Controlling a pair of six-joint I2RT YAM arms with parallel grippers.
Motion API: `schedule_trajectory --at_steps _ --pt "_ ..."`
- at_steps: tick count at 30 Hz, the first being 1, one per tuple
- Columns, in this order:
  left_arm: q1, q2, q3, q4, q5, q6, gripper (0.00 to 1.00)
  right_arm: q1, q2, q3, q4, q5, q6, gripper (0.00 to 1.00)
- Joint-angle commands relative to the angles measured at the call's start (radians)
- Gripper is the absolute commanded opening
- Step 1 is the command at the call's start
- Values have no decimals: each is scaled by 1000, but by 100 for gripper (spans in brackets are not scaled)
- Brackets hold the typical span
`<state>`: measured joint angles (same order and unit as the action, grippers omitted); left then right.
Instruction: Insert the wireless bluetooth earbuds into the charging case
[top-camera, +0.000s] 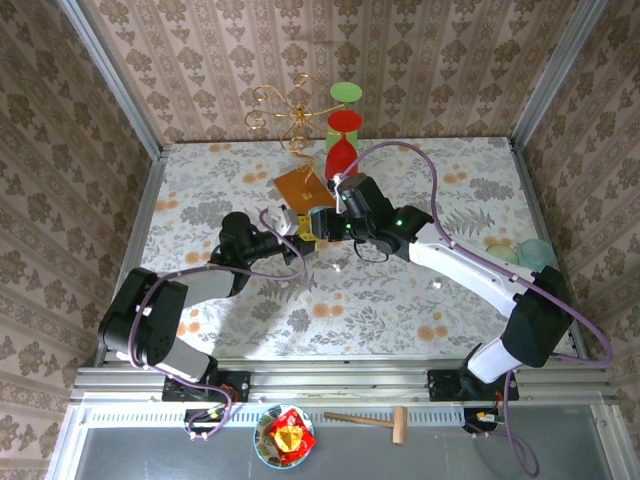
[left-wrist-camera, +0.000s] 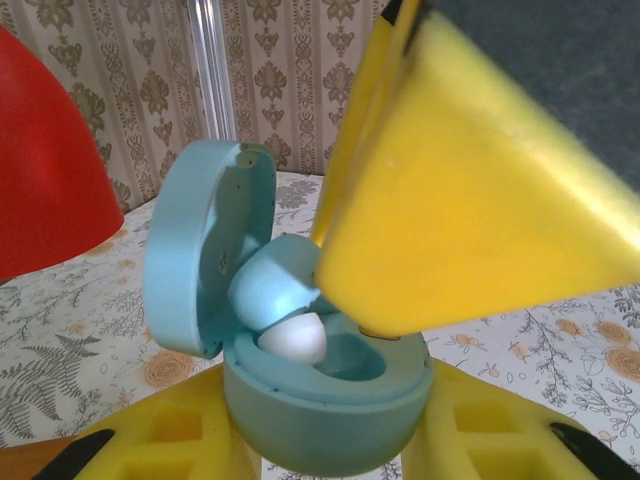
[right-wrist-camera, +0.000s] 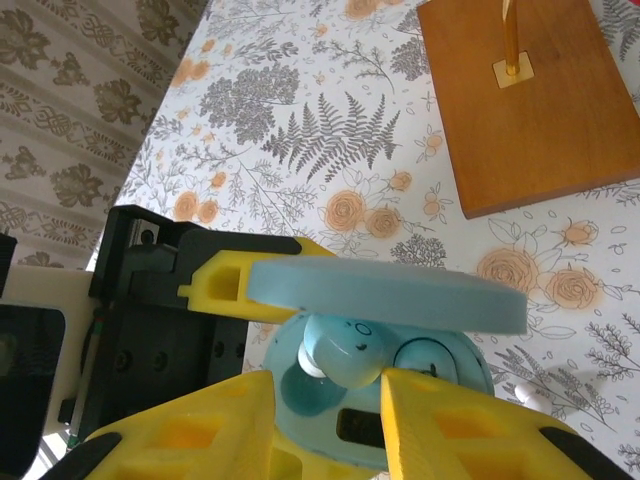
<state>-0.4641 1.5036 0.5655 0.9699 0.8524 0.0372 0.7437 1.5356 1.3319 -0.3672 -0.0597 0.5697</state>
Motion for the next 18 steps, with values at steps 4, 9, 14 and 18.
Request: schedule_trajectory --at_steps 4,9,14,18 --pt "1 -7 12 37 22 -15 26 -5 17 48 8 9 -33 36" --pt "1 -13 8 36 21 -14 26 -6 11 46 -7 31 -38 37" --pt "2 -7 10 42 24 -20 26 -7 23 54 -5 35 -33 36" --pt "1 -8 10 41 25 -20 26 -9 36 65 0 32 -34 35"
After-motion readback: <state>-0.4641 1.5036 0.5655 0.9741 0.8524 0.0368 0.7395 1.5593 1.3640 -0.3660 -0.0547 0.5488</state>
